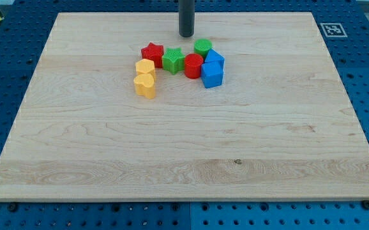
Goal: Move your arm to the left side of the board
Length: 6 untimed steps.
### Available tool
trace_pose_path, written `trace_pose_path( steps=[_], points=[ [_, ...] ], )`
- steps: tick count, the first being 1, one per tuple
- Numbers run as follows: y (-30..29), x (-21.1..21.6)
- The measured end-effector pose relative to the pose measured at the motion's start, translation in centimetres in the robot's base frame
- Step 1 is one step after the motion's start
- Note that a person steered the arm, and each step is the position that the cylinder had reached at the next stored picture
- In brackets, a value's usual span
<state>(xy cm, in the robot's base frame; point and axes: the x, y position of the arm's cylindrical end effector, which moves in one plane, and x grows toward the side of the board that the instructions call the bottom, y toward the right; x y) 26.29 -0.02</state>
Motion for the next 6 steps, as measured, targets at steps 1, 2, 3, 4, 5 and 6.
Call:
trace_pose_path(
  steps=[1,2,3,4,5,6],
  points=[
    [0.0,0.0],
    [-2.5,-0.7],
    [-9.6,0.2],
    [-14.2,1.9],
    [-17.6,3.4],
    [-17.5,8.6]
  ],
)
